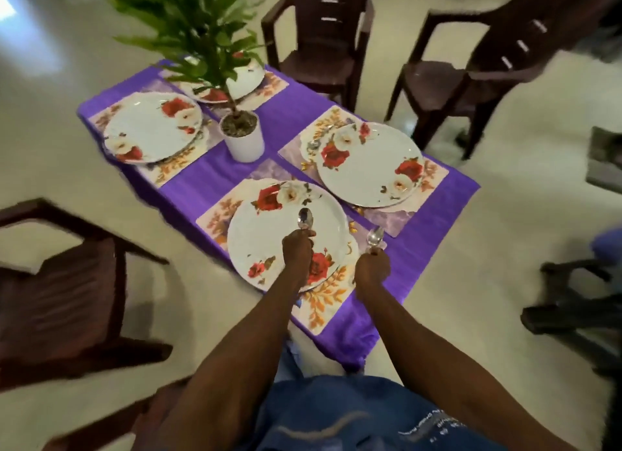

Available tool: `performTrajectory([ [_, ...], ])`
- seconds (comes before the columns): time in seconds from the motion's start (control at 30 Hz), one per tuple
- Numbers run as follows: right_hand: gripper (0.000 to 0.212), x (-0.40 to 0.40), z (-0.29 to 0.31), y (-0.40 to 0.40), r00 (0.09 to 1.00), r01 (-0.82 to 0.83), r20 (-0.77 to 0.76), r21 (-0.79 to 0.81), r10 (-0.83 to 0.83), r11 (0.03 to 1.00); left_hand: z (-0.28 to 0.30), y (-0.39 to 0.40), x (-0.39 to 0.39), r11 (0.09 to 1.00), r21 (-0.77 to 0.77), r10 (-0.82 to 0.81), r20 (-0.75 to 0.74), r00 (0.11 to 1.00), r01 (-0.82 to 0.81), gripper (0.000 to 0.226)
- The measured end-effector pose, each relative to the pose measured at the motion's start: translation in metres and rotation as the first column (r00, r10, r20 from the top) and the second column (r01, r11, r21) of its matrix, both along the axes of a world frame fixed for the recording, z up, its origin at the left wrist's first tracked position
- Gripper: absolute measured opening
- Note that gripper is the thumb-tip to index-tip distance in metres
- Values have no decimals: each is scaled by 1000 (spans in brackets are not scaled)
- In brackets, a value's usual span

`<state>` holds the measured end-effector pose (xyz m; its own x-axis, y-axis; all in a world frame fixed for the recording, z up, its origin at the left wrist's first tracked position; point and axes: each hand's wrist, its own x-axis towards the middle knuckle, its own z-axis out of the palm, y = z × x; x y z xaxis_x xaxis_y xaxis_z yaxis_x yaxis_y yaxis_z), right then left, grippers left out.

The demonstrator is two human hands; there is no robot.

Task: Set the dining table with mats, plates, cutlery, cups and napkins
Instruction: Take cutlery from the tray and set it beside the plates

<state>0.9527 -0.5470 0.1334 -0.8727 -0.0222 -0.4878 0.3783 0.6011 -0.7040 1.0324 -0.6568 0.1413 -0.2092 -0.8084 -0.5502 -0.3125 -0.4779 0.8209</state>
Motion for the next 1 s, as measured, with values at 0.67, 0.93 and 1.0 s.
performTrajectory([
  [0.67,23,121,-24,-41,883,469,-67,141,-464,872,-5,-111,45,674,178,-709,-117,696,717,18],
  [0.93,20,105,-16,-49,902,431,-44,145,-429,891,-4,-141,50,643,154,-757,-26,653,751,17],
  [1.0,17,103,-18,-49,896,443,-47,150,-441,884,-4,-147,51,641,151,-760,-13,650,753,18],
])
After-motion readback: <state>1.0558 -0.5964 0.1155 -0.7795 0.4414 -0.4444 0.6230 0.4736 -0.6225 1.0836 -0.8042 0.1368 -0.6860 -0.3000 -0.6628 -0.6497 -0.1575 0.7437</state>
